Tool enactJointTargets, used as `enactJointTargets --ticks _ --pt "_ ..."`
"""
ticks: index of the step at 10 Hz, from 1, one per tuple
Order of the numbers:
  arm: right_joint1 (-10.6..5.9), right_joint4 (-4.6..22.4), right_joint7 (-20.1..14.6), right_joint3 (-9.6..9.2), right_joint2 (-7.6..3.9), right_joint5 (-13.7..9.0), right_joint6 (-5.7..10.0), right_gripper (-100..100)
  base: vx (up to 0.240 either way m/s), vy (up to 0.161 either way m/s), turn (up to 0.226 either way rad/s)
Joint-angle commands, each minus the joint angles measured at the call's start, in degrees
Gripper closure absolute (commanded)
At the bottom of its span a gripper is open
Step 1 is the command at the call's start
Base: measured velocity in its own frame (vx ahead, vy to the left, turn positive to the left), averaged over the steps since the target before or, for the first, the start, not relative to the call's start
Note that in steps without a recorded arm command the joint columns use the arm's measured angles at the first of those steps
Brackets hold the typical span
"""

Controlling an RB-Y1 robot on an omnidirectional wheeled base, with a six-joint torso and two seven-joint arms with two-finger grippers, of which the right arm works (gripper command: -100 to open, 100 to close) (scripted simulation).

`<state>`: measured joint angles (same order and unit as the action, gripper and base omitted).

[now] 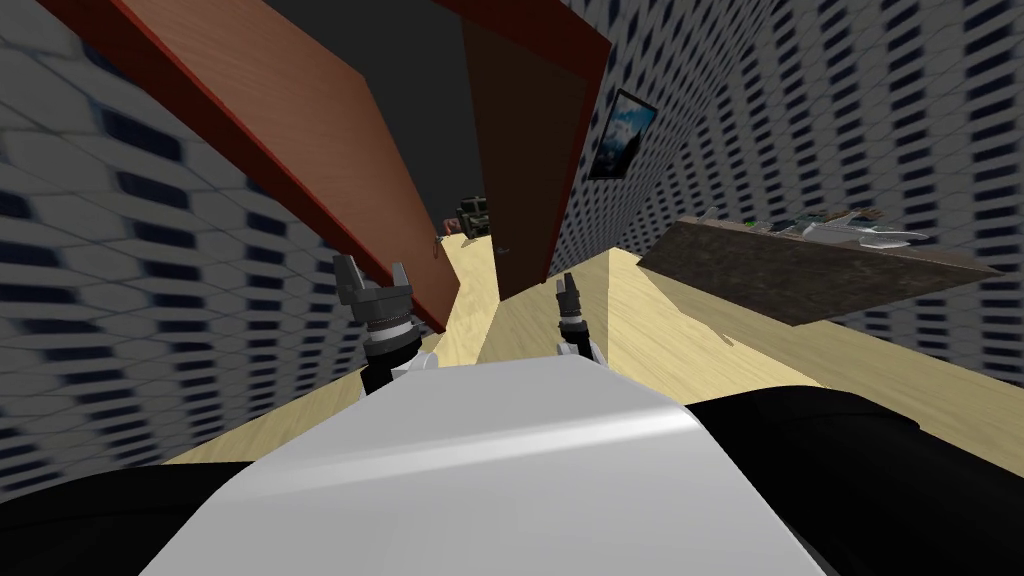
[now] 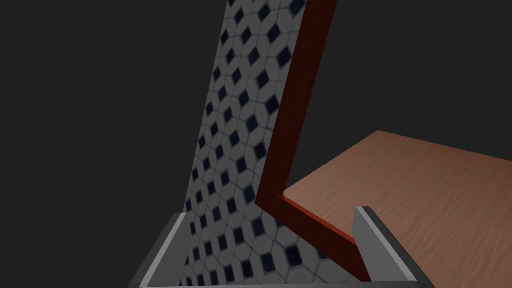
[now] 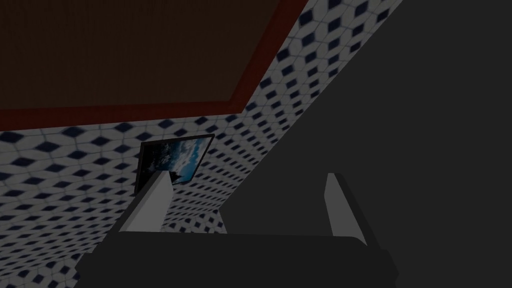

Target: Push the door open

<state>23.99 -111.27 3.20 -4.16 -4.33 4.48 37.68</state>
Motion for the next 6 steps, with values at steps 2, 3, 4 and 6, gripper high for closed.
enactJointTargets --ticks 2,3,4,6 --pt "-1.36 2.9 -0.2 -0.06 -0.29 0.0 0.16 -100 0.096 -0.01 0.038" --pt "-1.84 4.0 -0.3 -0.08 -0.4 0.0 0.27 -100 0.093 -0.016 0.041" --pt "-2.32 5.1 -0.3 -0.11 -0.51 0.0 0.38 -100 0.102 -0.019 0.041" --pt "-3.36 7.5 -0.5 -0.16 -0.68 0.0 0.62 -100 0.093 -0.015 0.036"
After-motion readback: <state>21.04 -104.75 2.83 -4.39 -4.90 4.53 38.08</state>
